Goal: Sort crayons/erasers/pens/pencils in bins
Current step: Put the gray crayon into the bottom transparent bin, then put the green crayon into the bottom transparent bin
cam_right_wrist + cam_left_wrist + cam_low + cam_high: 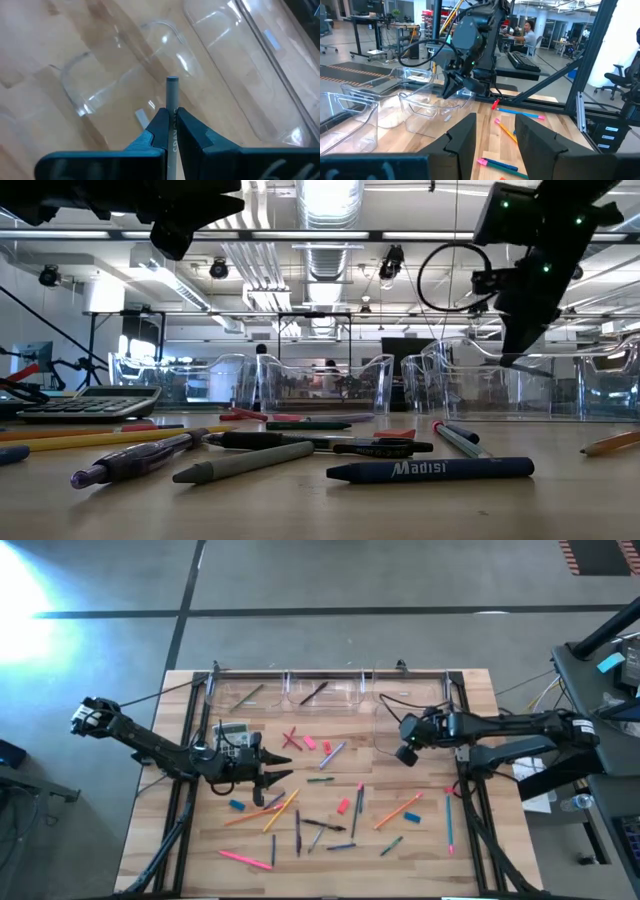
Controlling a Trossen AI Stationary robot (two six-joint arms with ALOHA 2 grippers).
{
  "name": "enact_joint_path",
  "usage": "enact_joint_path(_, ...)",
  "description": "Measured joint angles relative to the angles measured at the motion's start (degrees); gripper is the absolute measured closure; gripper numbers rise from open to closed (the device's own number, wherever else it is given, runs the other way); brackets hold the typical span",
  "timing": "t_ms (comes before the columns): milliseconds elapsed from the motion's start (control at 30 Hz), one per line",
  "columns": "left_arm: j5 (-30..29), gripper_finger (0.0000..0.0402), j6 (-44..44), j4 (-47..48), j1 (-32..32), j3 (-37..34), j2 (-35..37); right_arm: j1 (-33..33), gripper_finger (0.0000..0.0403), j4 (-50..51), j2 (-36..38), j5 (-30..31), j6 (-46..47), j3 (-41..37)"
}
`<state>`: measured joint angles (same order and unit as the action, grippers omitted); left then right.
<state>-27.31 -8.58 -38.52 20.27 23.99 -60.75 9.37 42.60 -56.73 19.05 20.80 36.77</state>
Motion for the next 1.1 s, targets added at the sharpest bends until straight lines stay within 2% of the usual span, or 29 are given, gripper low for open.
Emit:
enact_joint_path(267, 0.0, 0.0279, 0.0, 0.0, 0.0, 0.0, 0.0, 0.4, 0.038, -2.7, 1.4, -0.2, -0.2, -3.3)
enact_joint_path(700, 0.0, 0.0279, 0.0, 0.0, 0.0, 0.0, 0.0, 0.4, 0.0286, -2.4, 1.2, -0.2, 1.0, -0.4)
enact_joint_path(833, 0.0, 0.0279, 0.0, 0.0, 0.0, 0.0, 0.0, 0.2, 0.0266, -1.6, 1.2, -3.9, -0.5, 4.1)
enact_joint_path(967, 0.0, 0.0279, 0.0, 0.0, 0.0, 0.0, 0.0, -2.9, 0.0264, -1.2, 1.3, -6.9, -0.4, 8.9)
enact_joint_path(1100, 0.0, 0.0279, 0.0, 0.1, 0.0, 0.0, 0.0, -9.8, 0.0271, -1.4, 1.4, -7.1, 0.2, 12.2)
